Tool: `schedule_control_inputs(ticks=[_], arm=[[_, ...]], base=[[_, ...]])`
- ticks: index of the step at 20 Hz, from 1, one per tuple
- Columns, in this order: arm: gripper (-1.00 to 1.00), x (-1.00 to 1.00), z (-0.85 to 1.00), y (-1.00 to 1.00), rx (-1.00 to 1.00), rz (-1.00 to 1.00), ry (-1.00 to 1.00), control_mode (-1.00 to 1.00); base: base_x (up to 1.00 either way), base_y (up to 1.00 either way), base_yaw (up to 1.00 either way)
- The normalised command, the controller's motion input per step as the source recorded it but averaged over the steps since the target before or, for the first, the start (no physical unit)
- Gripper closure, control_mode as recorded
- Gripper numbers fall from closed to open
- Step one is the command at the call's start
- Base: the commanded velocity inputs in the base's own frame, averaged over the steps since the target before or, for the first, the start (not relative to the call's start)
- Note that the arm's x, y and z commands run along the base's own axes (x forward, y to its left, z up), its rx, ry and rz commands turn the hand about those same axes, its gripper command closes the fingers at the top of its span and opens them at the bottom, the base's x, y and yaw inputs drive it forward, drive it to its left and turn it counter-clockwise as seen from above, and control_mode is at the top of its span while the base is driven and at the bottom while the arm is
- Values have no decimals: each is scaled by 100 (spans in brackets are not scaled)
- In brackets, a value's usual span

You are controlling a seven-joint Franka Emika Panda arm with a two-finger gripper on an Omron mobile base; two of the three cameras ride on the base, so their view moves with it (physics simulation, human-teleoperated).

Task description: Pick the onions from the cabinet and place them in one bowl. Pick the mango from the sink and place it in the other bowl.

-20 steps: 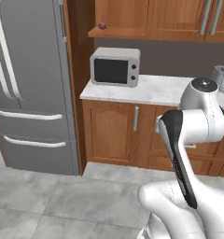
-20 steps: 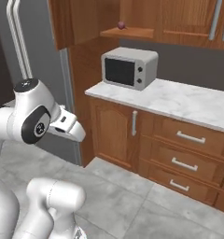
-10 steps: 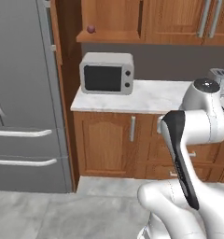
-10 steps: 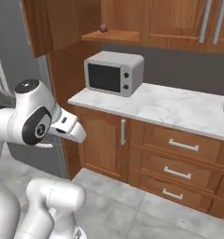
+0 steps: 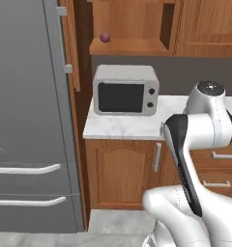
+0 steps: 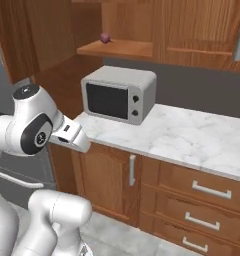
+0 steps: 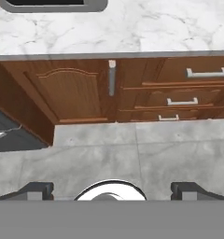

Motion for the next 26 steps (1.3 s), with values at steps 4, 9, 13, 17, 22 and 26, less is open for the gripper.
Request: schedule_control_inputs(ticks=[4, 9, 13, 17, 22, 26], arm=[[-100, 0, 0, 0, 0, 0, 0, 100], [-100, 0, 0, 0, 0, 0, 0, 100], [-100, 0, 0, 0, 0, 0, 0, 100], [-100, 0, 0, 0, 0, 0, 0, 100], [-100, 0, 0, 0, 0, 0, 0, 100], [-100, 0, 0, 0, 0, 0, 0, 100]], base=[[93, -4, -9], [84, 24, -12], [51, 53, -12], [33, 38, -8], [59, -5, 0], [71, -12, 0]])
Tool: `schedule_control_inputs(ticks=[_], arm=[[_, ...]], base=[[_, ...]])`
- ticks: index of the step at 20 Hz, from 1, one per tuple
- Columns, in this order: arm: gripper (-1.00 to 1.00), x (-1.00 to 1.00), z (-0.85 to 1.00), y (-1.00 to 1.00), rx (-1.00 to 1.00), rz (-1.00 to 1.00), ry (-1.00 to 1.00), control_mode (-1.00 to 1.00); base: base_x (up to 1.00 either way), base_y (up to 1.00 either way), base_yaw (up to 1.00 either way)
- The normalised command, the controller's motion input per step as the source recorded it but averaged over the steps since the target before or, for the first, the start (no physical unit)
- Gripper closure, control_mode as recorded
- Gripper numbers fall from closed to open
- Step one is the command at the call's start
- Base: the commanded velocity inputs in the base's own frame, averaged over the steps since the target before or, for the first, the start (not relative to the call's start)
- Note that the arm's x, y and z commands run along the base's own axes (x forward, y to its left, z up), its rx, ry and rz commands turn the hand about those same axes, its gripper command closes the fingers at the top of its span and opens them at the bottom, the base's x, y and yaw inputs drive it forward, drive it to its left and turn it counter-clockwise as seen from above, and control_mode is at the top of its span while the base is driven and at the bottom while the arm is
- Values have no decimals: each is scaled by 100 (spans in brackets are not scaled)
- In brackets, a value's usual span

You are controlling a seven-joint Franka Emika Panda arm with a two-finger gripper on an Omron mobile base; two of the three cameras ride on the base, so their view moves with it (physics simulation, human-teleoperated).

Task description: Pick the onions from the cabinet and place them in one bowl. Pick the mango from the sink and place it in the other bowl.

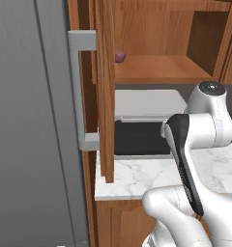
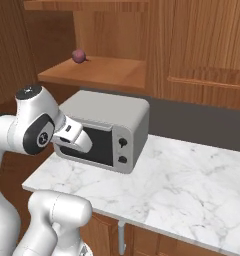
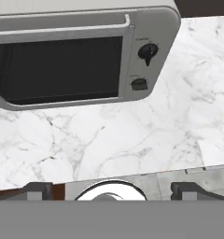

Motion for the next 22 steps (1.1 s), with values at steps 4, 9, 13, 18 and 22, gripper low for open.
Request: schedule_control_inputs(ticks=[4, 9, 13, 18, 22], arm=[[-100, 0, 0, 0, 0, 0, 0, 100], [-100, 0, 0, 0, 0, 0, 0, 100], [-100, 0, 0, 0, 0, 0, 0, 100], [-100, 0, 0, 0, 0, 0, 0, 100], [-100, -1, 7, 0, 0, 2, -1, -100]], base=[[39, 1, 0], [24, -4, 1], [6, -5, 2], [0, 0, 0], [0, 0, 0]])
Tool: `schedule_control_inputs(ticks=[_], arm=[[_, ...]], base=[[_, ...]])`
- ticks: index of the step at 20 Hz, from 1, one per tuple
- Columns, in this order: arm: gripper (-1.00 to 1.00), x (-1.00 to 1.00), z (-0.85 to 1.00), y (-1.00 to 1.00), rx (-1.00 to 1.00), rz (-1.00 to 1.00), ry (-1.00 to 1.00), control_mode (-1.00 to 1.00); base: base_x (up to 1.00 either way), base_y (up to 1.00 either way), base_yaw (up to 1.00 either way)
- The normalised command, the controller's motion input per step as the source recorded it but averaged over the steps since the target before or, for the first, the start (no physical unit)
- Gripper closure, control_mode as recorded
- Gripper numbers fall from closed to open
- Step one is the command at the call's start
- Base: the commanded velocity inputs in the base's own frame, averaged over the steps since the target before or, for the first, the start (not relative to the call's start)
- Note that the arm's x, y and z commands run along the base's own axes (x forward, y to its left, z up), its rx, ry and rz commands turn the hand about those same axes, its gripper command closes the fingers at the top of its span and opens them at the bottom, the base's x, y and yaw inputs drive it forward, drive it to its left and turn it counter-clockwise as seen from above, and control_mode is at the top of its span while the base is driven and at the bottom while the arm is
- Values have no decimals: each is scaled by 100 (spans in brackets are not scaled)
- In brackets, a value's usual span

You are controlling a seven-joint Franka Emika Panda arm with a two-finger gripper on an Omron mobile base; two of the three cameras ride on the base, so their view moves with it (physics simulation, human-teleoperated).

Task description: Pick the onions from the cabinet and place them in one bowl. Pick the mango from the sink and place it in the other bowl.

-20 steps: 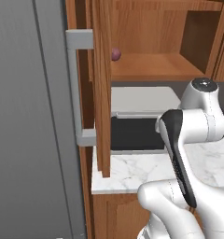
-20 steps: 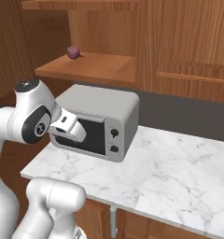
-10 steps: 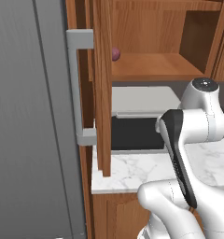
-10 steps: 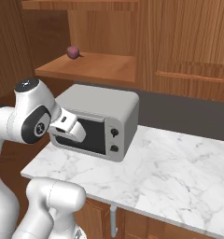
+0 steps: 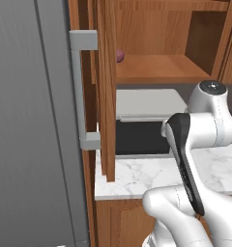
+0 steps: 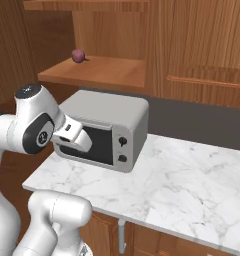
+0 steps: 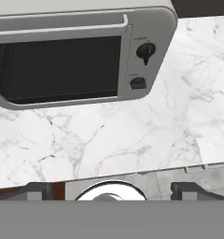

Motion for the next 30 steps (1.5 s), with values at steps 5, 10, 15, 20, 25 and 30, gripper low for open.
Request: schedule_control_inputs(ticks=[5, 10, 15, 20, 25, 30], arm=[[-100, -9, 47, 0, -4, 7, -11, -100], [-100, -10, 59, 0, -6, 10, -12, -100], [-100, -14, 59, 0, -6, 17, -22, -100], [-100, -7, 60, 5, 0, 16, -30, -100], [-100, 0, 55, 18, -4, 3, -19, -100], [-100, 24, 34, 15, -5, -2, -3, -100]], base=[[0, 0, 0], [0, 0, 0], [0, 0, 0], [0, 0, 0], [0, 0, 0], [0, 0, 0]])
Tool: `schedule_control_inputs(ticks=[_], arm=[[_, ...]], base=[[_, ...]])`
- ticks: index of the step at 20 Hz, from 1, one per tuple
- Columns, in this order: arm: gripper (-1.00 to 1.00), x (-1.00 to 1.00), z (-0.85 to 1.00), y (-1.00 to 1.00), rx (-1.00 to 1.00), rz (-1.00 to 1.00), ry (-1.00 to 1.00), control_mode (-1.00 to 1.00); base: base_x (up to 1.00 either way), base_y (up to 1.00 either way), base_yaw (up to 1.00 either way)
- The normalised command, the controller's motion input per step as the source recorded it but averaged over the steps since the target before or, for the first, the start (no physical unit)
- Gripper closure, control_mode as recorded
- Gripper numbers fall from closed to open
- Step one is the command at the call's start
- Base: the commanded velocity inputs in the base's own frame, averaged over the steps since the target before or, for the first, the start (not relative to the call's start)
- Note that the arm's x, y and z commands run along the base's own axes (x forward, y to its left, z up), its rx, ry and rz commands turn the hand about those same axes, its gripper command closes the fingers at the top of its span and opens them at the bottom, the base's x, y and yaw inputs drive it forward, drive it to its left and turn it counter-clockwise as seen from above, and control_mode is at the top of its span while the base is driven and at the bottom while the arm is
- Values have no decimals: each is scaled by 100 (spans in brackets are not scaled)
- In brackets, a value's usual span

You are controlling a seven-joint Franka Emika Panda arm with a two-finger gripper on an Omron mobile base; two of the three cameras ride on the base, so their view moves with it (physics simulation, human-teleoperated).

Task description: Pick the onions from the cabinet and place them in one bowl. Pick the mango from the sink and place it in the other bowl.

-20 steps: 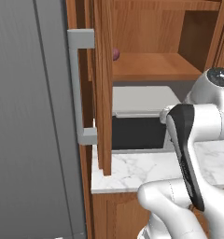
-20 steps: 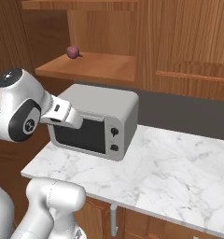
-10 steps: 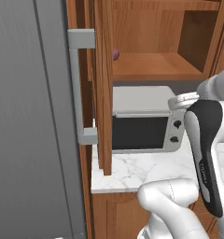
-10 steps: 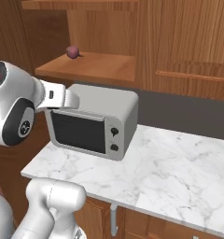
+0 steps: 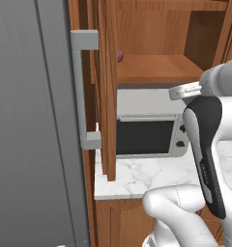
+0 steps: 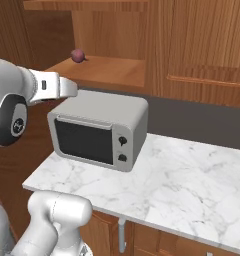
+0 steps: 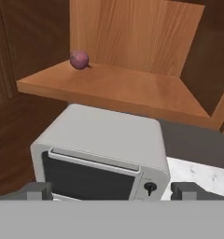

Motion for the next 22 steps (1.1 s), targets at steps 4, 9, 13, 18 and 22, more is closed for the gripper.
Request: schedule_control_inputs(ticks=[4, 9, 13, 18, 22], arm=[[-100, 20, 5, 3, 6, -2, -2, -100], [-100, 35, 9, 0, 9, 0, -8, -100], [-100, 35, 19, 1, 4, 0, -5, -100], [-100, 64, 5, 12, 0, 4, 0, -100], [-100, 58, 2, 13, -1, 9, 0, -100]], base=[[0, 0, 0], [0, 0, 0], [0, 0, 0], [0, 0, 0], [0, 0, 0]])
